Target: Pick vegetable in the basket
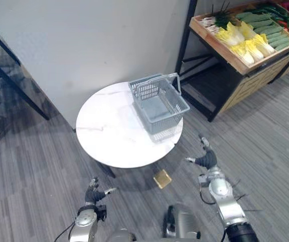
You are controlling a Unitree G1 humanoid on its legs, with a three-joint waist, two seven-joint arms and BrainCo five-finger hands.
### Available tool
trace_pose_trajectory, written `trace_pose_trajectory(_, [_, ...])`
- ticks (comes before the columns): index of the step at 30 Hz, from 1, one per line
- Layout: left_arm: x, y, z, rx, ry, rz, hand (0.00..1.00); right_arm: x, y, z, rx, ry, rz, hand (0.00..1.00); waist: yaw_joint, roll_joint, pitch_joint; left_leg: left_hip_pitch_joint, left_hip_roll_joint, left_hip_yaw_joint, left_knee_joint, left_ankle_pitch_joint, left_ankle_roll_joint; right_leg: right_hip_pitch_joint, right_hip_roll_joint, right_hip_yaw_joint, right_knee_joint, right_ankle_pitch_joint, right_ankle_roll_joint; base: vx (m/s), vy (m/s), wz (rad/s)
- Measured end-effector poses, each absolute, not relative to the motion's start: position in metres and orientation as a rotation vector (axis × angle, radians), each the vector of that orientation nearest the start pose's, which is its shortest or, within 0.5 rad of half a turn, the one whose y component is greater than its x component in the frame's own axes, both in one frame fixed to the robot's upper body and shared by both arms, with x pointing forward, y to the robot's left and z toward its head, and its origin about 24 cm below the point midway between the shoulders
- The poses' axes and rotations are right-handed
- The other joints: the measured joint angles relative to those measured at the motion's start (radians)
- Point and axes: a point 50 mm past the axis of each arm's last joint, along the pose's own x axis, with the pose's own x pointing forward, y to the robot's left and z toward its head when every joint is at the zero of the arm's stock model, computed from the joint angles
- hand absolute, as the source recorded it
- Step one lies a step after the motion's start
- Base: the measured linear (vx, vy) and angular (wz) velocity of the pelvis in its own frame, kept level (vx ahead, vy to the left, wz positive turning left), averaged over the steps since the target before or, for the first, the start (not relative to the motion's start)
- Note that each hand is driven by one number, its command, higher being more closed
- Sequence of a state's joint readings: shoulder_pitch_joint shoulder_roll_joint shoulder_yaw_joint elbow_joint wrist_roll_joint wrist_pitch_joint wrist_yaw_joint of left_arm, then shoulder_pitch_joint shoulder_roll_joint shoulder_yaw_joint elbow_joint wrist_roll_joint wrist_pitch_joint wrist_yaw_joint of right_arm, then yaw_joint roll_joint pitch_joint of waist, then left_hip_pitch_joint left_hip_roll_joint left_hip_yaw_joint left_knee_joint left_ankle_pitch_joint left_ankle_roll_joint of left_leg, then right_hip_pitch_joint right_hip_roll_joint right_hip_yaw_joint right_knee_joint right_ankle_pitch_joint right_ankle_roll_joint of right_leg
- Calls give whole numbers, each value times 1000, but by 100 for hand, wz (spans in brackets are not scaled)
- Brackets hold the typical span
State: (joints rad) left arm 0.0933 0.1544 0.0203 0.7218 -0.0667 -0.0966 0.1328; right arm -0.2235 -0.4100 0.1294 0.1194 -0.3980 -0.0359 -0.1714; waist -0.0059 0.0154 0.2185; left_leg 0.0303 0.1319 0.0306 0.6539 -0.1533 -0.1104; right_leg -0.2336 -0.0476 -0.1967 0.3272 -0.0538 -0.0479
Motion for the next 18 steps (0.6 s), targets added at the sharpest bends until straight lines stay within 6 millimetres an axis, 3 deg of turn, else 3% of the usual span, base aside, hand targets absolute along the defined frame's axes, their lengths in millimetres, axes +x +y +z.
trace_pose_trajectory(1, [158,214,-114,127,712,235,0,296,-189,91,-821,-222,-24,0,7,3,2,-27,15,9,71,-3,-1,32,4,-5,-22,0,0,273,-133,24])
trace_pose_trajectory(2, [155,211,-117,126,729,222,0,299,-182,94,-832,-248,7,0,21,4,2,-74,36,47,141,-17,22,87,6,-13,-68,-2,-3,391,-121,11])
trace_pose_trajectory(3, [143,210,-122,120,763,217,0,307,-159,110,-898,-350,128,0,26,11,2,-160,1,81,-148,-41,63,170,-3,-18,-150,-8,-7,416,-61,8])
trace_pose_trajectory(4, [141,208,-123,117,771,204,0,307,-160,111,-942,-355,149,0,26,27,2,-157,-11,77,-278,-3,38,171,1,-18,-152,-6,7,358,-7,4])
trace_pose_trajectory(5, [140,205,-124,110,775,195,0,307,-165,112,-987,-352,158,0,26,59,0,-157,-10,77,-352,122,35,169,22,-17,-144,-11,20,177,109,-7])
trace_pose_trajectory(8, [141,207,-124,119,777,194,0,314,-166,107,-1027,-319,176,0,27,60,4,-125,-24,80,-440,105,43,147,13,1,-131,-20,40,110,121,-10])
trace_pose_trajectory(10, [140,207,-125,121,781,193,0,331,-158,113,-1139,-337,211,0,29,62,5,-93,-47,92,-533,128,68,124,6,30,-130,-14,55,28,102,-27])
trace_pose_trajectory(14, [144,213,-122,140,768,199,0,354,-152,152,-1267,-443,174,0,47,78,13,-128,-68,107,-585,149,87,65,-7,50,-143,8,67,-43,67,-10])
trace_pose_trajectory(18, [159,217,-115,149,717,205,0,375,-163,195,-1378,-491,62,0,65,99,36,-180,-82,100,-657,213,95,-2,-10,44,-180,50,70,-9,38,5])
